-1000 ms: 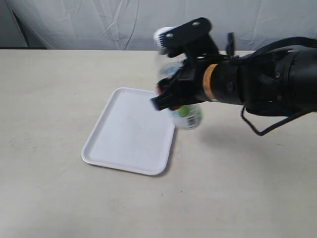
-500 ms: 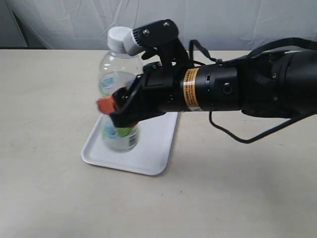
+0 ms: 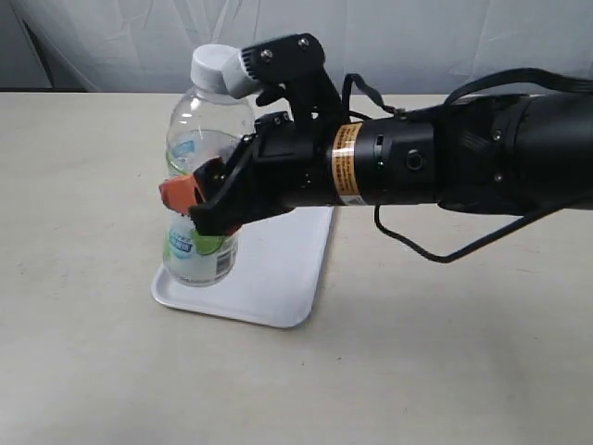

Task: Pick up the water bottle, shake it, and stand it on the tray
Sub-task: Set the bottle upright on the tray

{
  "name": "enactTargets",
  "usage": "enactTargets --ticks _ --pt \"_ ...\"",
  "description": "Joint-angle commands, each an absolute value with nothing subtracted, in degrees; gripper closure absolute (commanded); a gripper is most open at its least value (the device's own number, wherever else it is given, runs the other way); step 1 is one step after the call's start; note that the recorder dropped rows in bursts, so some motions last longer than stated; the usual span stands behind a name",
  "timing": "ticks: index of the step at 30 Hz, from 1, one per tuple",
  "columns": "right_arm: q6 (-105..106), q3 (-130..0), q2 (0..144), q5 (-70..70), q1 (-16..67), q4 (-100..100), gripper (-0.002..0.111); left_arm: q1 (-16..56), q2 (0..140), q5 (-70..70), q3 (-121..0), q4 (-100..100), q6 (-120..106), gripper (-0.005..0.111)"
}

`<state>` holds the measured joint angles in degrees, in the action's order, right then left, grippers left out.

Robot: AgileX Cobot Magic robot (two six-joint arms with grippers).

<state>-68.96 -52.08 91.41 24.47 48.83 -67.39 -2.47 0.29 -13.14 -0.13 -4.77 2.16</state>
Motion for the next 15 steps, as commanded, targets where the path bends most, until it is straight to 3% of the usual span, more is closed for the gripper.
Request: enactTargets --ticks 1,4,9,15 --pt "-62.8 -54.17 92.21 5.86 48.04 -61.81 0.109 -2.7 0.0 -12.88 0.0 -4.82 2.61 0.107" --pt "-62.27 -55.72 93.75 -2.06 48.04 -61.74 0.109 -2.7 0.0 -12.88 0.0 -4.82 2.61 0.107" --pt "-58.36 -56.49 97.43 10.84 48.04 -64.45 0.109 -2.7 0.0 -12.88 0.0 -4.82 2.61 0.107" --pt "-56.14 -61.36 104.28 9.52 48.04 -60.88 0.109 -2.7 0.0 -12.88 0.0 -4.82 2.61 0.107"
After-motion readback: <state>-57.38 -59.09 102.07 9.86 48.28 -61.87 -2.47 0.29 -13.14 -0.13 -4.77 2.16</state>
